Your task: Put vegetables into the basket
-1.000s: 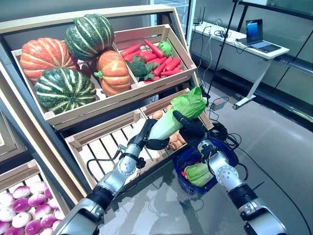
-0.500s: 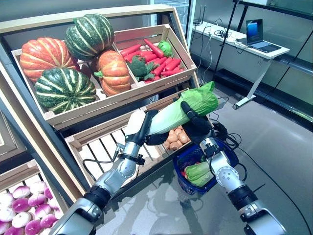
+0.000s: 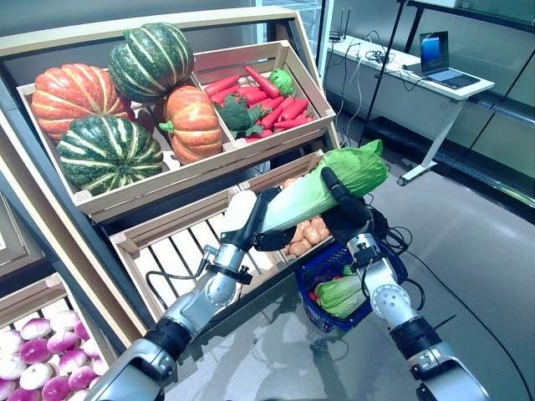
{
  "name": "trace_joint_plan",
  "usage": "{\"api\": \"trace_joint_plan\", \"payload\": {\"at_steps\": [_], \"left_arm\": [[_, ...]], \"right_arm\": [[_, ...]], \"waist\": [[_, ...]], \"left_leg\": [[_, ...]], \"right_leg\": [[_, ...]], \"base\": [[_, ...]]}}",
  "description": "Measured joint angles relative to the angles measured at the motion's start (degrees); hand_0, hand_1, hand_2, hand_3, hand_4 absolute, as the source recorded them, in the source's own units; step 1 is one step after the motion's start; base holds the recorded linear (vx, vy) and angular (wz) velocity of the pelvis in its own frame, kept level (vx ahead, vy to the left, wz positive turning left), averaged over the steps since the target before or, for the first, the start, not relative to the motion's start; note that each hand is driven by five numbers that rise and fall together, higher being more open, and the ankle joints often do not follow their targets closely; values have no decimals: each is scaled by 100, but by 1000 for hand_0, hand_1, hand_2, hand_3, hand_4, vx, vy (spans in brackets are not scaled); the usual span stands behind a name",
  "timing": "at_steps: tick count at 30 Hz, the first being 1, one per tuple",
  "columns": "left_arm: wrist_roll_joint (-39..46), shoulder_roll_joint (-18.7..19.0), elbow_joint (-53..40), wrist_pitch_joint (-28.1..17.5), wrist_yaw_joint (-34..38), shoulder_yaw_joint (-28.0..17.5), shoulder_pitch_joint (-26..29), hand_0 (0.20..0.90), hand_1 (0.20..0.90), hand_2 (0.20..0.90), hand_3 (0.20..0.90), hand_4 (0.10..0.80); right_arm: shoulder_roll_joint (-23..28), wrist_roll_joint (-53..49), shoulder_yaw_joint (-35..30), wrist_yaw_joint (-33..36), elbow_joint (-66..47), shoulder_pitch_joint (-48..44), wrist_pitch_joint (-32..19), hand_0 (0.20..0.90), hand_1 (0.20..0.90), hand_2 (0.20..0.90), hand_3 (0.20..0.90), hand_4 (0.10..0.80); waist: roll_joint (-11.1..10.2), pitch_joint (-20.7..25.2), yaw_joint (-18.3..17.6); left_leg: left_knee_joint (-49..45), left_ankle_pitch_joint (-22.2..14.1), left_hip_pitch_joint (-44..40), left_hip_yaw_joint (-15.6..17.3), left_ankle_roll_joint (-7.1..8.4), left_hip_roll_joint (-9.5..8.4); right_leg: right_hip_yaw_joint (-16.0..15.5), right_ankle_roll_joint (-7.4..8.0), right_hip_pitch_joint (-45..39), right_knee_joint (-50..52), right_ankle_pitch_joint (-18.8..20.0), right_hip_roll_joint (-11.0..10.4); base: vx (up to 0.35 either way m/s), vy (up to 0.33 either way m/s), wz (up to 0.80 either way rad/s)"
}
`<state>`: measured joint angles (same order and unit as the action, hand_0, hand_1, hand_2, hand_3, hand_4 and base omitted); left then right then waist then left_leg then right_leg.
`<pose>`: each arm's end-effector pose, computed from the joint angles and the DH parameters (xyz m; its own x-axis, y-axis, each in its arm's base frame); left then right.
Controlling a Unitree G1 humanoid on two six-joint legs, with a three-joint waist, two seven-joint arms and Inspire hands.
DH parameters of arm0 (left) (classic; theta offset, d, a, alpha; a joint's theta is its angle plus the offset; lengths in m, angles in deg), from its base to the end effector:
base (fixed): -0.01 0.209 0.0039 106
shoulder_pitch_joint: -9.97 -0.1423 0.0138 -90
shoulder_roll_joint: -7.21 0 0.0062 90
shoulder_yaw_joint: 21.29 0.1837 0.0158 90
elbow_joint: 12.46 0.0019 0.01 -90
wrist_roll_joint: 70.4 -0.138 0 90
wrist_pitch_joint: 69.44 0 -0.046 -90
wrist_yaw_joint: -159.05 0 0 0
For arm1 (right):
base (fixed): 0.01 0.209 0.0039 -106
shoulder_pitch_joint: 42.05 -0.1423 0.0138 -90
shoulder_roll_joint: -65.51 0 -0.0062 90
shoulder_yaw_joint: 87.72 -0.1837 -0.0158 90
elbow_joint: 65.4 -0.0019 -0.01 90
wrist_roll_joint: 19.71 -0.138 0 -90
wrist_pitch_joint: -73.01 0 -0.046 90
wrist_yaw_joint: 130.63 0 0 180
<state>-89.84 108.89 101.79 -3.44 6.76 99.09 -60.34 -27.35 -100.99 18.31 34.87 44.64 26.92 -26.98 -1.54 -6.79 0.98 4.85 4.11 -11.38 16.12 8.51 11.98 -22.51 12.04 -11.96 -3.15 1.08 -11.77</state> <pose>0.2441 0.1582 0.0372 0.8901 -0.3221 0.3224 -0.0053 0.7002 0.7139 0.2680 -0.1412 0.0581 0.9430 0.2291 0.2416 -0.3186 0.4106 0.8543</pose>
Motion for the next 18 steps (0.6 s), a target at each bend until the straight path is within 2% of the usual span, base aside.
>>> {"api": "trace_joint_plan", "payload": {"at_steps": [2,6,9,12,18], "left_arm": [[-3,7,0,-70,-56,36,-98,900,900,900,900,800],[4,35,5,-94,-182,35,-429,900,900,900,900,800],[6,98,122,-46,-231,13,-645,900,900,900,900,800],[6,174,230,6,-242,-100,-850,900,900,900,900,800],[7,483,524,203,-242,-234,-901,900,900,900,900,800]], "right_arm": [[-4,0,-215,140,35,16,-6,300,300,300,300,400],[38,20,-902,429,233,24,-341,300,300,300,300,400],[341,237,-1336,607,525,46,-467,300,300,300,300,400],[559,258,-1595,742,750,145,-535,300,300,300,300,400],[799,503,-1772,991,1245,283,-555,300,300,300,300,400]], "waist": [[0,0,-3],[-1,1,-4],[1,1,-12],[2,3,-42],[15,10,-37]], "left_leg": [[0,0,0,1,0,-1],[2,0,-1,14,0,-1],[2,0,-2,31,0,0],[11,0,-5,51,0,0],[18,-1,50,146,0,2]], "right_leg": [[3,0,2,0,0,0],[17,2,15,1,2,0],[35,4,27,2,4,0],[54,3,42,1,7,1],[202,-11,225,29,43,5]], "base": [[20,-9,0],[28,-21,-2],[21,-20,-2],[34,-29,-3],[0,-31,-12]]}}
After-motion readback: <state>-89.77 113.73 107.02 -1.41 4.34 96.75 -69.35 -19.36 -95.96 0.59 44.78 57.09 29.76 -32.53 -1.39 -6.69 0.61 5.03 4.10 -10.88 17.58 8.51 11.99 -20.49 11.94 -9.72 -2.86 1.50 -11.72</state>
